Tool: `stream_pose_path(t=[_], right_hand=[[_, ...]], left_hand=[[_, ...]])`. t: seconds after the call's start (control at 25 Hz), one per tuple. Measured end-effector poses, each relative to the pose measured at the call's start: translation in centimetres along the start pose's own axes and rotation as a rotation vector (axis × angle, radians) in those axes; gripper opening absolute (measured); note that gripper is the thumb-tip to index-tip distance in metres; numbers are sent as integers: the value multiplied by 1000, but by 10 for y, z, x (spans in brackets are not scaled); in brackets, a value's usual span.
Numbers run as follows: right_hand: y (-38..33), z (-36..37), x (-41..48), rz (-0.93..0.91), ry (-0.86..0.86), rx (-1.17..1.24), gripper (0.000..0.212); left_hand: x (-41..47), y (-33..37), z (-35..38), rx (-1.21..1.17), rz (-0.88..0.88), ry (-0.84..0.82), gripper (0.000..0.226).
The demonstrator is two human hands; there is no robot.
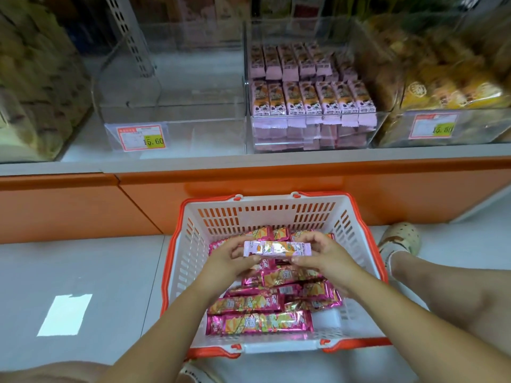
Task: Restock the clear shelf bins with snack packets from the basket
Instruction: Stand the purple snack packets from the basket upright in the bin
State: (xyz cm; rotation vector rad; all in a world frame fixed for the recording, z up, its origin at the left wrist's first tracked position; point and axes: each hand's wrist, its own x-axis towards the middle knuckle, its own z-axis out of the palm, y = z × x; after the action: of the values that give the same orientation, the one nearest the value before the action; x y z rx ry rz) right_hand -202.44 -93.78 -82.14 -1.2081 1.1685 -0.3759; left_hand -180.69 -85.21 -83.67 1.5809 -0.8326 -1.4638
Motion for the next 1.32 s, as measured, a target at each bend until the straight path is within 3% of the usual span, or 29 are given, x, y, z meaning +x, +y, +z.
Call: stream_pose_path(t=[0.28, 0.48, 0.6, 0.72, 0.8, 0.88, 1.0, 1.2, 1.32], right_hand=[[-18, -9, -12, -103, 63, -131, 29], [-39, -5, -21, -246, 120, -213, 33], [-74, -5, -28, -392, 234, -101, 29], [-128, -23, -25, -516, 414, 29, 25], [-164, -44, -12, -615, 560, 28, 24], [-199, -66, 10, -652, 738, -124, 25], [-245, -89, 46, -600, 925, -393, 37], [-274, -98, 117, -512, 956, -730, 29], [-277, -99, 142, -425, 909, -680, 29]], left_hand=[[4, 40, 11, -81, 39, 10, 45], [-5, 94, 18, -3, 189, 29, 36], [-4, 139, 19, 217, 440, 131, 40], [9, 189, 5, 591, 776, 385, 41], [26, 217, -7, 784, 907, 489, 48], [43, 240, -16, 939, 886, 515, 59], [68, 252, -28, 976, 819, 433, 63], [82, 247, -39, 953, 712, 399, 62], [80, 249, -40, 939, 714, 379, 62]])
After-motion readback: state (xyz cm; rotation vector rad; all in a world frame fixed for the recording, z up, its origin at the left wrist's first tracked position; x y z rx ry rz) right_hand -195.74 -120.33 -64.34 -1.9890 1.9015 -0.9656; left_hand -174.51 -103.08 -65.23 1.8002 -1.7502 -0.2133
